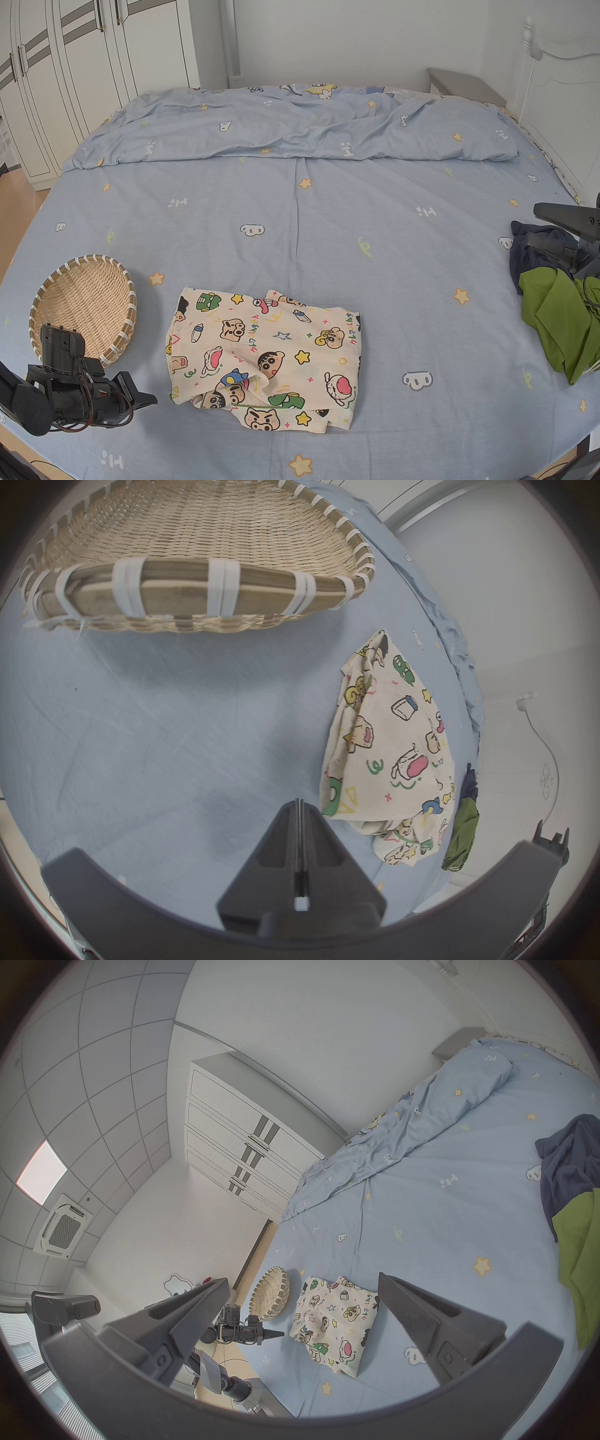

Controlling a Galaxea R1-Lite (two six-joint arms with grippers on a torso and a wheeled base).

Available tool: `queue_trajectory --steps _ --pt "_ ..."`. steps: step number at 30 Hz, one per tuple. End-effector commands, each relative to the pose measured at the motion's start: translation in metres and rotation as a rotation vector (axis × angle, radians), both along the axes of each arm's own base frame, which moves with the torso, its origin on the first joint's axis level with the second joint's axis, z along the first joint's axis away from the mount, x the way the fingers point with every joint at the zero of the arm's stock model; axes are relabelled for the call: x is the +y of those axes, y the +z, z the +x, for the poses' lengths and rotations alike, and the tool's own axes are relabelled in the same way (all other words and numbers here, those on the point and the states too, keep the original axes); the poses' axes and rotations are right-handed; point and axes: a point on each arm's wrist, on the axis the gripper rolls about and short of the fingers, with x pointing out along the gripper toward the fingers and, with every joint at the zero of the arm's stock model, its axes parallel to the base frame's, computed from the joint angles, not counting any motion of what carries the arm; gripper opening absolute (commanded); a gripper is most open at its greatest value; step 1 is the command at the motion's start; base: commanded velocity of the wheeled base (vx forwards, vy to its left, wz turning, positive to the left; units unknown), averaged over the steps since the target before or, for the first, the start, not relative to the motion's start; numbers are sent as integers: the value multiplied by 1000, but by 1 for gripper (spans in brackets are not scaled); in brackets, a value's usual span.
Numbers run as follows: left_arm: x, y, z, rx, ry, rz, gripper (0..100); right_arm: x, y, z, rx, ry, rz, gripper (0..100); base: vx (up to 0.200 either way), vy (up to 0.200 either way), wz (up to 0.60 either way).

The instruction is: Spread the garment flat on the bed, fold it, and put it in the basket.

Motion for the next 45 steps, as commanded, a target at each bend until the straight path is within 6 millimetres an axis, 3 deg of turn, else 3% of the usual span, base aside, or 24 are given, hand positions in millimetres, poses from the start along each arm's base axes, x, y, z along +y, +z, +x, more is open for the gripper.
queue_trajectory --steps 1,5,12,13,27,45 --pt "-4 8 -3 -40 -33 -27 0 0 0 0 0 1 0 100 0 0 0" --pt "-18 20 -10 -64 -35 -106 0 0 1 -1 -5 0 0 100 0 0 0" --pt "-30 23 -15 -23 -23 -189 0 0 1 -1 -5 0 0 100 0 0 0" --pt "-33 22 -16 -9 -26 -203 100 0 1 -1 -5 0 0 100 0 0 0" --pt "-37 0 2 112 18 -195 100 0 1 -1 -5 0 0 100 0 0 0" --pt "-32 4 15 -1 59 -194 100 0 1 -1 -3 0 0 100 0 0 0"
